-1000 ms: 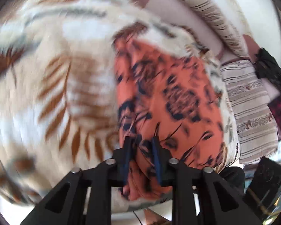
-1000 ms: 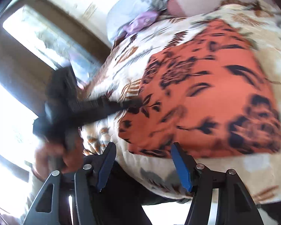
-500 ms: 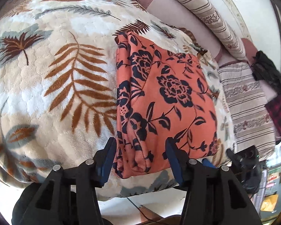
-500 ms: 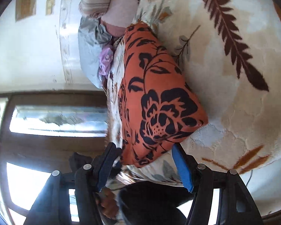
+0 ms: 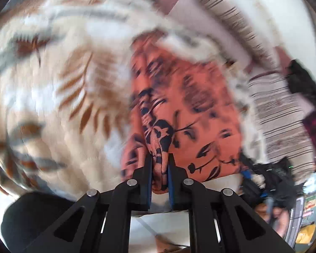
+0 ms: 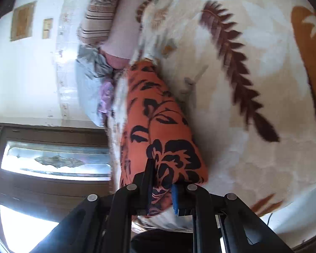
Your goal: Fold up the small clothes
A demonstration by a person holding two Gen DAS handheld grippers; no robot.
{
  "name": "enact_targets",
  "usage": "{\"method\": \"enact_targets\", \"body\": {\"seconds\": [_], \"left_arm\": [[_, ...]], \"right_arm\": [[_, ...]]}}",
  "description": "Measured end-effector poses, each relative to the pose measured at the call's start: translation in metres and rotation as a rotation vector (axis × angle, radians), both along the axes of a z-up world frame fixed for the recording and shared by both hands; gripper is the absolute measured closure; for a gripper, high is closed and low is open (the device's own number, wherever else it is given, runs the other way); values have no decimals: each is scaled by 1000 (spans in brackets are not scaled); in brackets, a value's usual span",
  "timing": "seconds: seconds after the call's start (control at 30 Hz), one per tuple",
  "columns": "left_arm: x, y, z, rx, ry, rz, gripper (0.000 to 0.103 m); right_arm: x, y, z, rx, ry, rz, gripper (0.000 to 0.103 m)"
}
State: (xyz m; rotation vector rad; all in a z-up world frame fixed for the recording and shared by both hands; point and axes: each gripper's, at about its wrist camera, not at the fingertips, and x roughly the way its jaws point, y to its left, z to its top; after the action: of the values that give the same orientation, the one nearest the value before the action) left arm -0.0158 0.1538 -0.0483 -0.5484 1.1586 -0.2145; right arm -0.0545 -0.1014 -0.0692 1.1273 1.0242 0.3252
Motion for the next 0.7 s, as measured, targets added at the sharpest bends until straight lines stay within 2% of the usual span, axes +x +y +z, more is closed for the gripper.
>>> {"method": "enact_targets", "body": {"seconds": [0.03, 0.07, 0.1, 0.13, 0.17, 0.23, 0.3, 0.37, 0.4, 0.63, 0.67, 0.7], "left_arm": [[4, 4, -16, -42, 25, 17, 89], [4, 8, -14, -63, 20, 26, 88], [4, 8, -6, -63, 12, 15, 88], [4, 6, 3, -33, -4, -3, 82], [4, 5, 9, 5, -12, -16, 67], [6, 7, 22, 60, -31, -19, 46], [6, 17, 37, 19, -84, 13, 45], [14, 22, 47, -16, -114, 38, 36], [24, 24, 49, -15, -124, 38, 35], [114, 22, 25, -24, -55, 53, 38], [119, 20, 23, -27, -58, 49, 64], [129, 16, 18, 10, -45, 25, 89]], "right_arm": [[2, 1, -15, 19, 52, 22, 85], [1, 0, -27, 78, 75, 23, 84], [-2, -3, -31, 112, 70, 10, 83], [-3, -5, -30, 112, 56, 9, 81], [-2, -6, -27, 100, 45, 17, 79], [-1, -6, -24, 92, 46, 38, 78], [0, -3, -18, 77, 41, 56, 74], [-3, -2, -13, 57, 32, 84, 71], [-7, -2, -9, 44, 27, 101, 69], [-27, -4, 28, -85, -60, 213, 69], [-28, -6, 33, -109, -74, 218, 69], [-28, -8, 36, -130, -83, 221, 69]]}}
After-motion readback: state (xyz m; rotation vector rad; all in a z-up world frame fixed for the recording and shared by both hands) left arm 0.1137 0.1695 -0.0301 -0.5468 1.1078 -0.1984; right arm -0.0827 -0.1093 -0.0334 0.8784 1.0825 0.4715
